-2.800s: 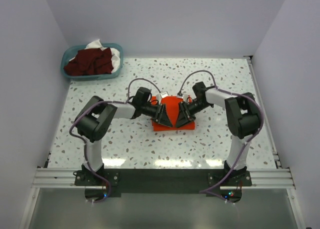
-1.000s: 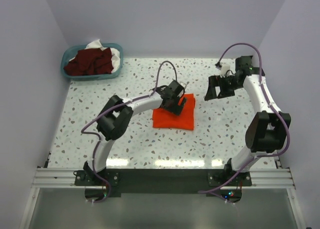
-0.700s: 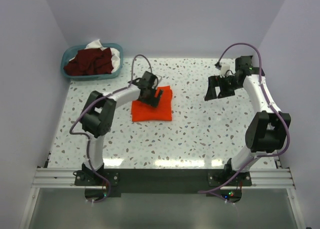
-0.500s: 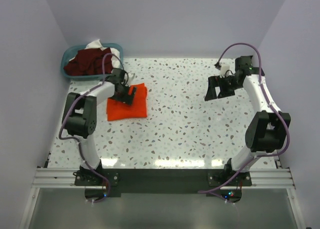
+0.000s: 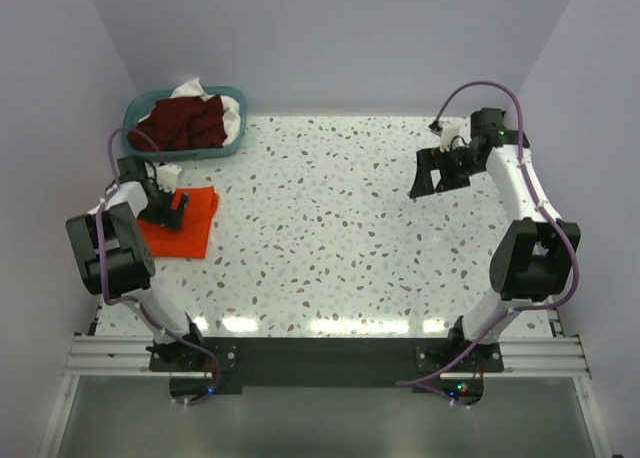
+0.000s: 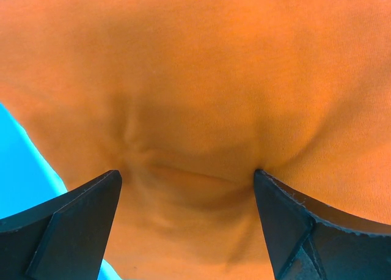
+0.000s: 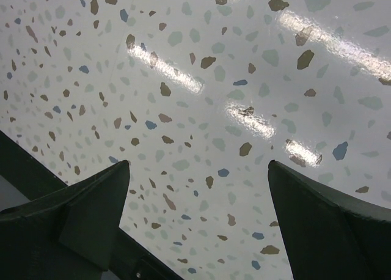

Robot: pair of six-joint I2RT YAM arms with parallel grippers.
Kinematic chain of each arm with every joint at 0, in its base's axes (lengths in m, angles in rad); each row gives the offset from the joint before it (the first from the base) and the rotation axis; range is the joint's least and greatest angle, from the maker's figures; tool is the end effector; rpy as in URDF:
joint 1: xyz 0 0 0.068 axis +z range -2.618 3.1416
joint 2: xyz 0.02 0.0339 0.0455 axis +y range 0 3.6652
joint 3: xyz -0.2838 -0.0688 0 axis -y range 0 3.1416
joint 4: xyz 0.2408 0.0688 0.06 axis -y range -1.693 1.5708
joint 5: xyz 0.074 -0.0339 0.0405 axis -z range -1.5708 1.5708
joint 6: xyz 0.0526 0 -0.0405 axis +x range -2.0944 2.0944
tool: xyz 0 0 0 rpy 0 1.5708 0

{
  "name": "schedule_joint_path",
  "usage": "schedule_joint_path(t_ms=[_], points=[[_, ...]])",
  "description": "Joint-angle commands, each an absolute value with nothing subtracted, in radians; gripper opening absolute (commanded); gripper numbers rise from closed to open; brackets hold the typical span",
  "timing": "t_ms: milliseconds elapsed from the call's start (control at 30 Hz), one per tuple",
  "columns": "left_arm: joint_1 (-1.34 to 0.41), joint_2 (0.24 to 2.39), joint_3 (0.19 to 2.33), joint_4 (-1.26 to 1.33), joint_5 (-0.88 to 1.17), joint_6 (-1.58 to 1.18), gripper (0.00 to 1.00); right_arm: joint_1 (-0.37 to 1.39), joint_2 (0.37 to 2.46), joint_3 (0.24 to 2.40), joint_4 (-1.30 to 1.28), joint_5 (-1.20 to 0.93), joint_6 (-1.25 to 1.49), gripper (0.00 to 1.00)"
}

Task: Fold and stack the t-shirts
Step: Neatly place the folded tshirt to the corner, then reset both grippers

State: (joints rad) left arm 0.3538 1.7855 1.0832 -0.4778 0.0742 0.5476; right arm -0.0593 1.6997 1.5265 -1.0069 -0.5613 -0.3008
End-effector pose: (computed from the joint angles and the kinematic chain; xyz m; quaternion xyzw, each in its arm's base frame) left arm 0.3308 0.1180 0.1641 0.1020 0.9750 0.0517 0.1905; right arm 0.3502 0.0073 0.3030 -0.1669 0.9293 0.2339 0.2322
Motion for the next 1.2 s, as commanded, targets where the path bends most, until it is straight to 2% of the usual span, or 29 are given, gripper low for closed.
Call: schedule_joint_path(t_ms=[0,300,400,500,633,733,833,1000,1167], points=[[0.439,1.905,0.965,-0.572,-0.140,0.744,0.94,-0.058,1.707,1.574,-1.015,-0.566,-0.313,0.99],[0.500,1.893,0.989,-0.560,-0.132,0.750,0.94,-0.058,1.692,1.559,-1.002,-0.580,-0.291,0.99],[0.494,1.827,1.103,-0.642,-0.048,0.727,0.98,-0.058,1.684,1.562,-0.993,-0.586,-0.275,0.99],[0.440,1.773,1.331,-0.785,0.052,0.669,1.00,-0.058,1.684,1.572,-0.985,-0.594,-0.259,0.99],[0.301,1.782,1.780,-0.954,0.158,0.554,1.00,-0.058,1.680,1.598,-0.973,-0.589,-0.249,0.99],[0.189,1.815,1.970,-0.973,0.193,0.471,1.00,-0.058,1.672,1.605,-0.948,-0.574,-0.239,0.99],[0.065,1.847,2.046,-0.927,0.181,0.378,1.00,-0.057,1.655,1.597,-0.916,-0.558,-0.227,0.99],[-0.122,1.844,1.948,-0.741,0.166,0.213,1.00,-0.058,1.614,1.503,-0.806,-0.526,-0.210,0.99],[-0.301,1.807,1.637,-0.491,0.115,0.123,1.00,-0.055,1.595,1.363,-0.695,-0.517,-0.206,0.99]])
